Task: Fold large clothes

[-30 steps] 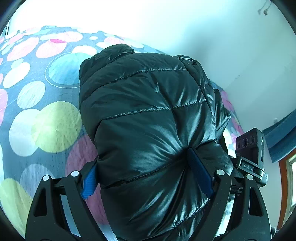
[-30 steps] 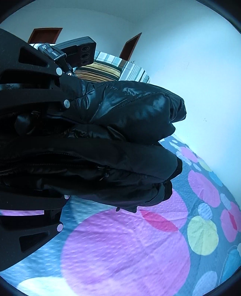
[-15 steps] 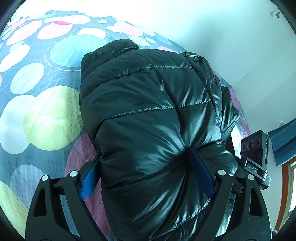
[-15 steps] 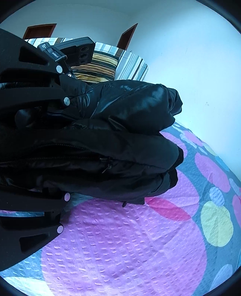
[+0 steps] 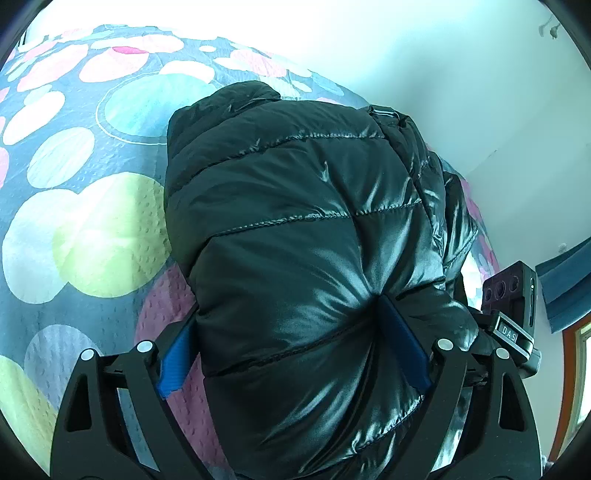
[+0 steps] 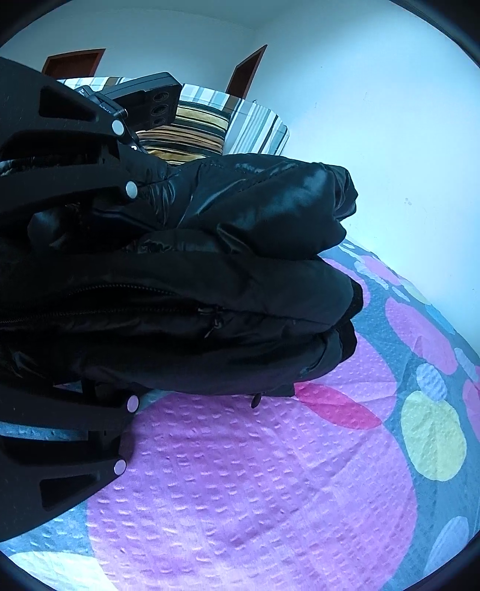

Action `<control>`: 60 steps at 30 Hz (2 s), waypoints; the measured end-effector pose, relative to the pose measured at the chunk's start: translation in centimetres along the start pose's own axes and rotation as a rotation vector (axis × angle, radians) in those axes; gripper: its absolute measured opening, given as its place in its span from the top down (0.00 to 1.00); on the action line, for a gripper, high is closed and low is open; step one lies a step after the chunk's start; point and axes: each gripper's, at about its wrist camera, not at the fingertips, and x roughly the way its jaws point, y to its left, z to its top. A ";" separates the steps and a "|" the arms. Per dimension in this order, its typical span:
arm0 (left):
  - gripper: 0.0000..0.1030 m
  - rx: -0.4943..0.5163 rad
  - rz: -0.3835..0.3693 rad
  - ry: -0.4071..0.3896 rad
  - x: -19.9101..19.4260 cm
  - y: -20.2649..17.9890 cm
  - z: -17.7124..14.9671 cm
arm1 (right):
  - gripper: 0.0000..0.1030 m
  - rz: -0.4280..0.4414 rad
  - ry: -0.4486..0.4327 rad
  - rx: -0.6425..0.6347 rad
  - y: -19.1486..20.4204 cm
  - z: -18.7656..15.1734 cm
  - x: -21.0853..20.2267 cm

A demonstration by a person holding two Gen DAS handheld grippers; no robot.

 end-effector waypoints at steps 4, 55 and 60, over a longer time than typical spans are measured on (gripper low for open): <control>0.11 -0.008 -0.009 -0.011 -0.5 0.4 -0.2 | 0.35 -0.014 -0.016 -0.012 0.0 0.1 -0.8; 0.07 0.106 0.384 -0.279 -10.1 -6.2 -6.0 | 0.31 -0.619 -0.292 -0.164 4.7 -6.5 -11.8; 0.07 0.096 0.427 -0.322 -12.3 -7.1 -7.7 | 0.24 -0.688 -0.316 -0.244 6.2 -8.4 -12.6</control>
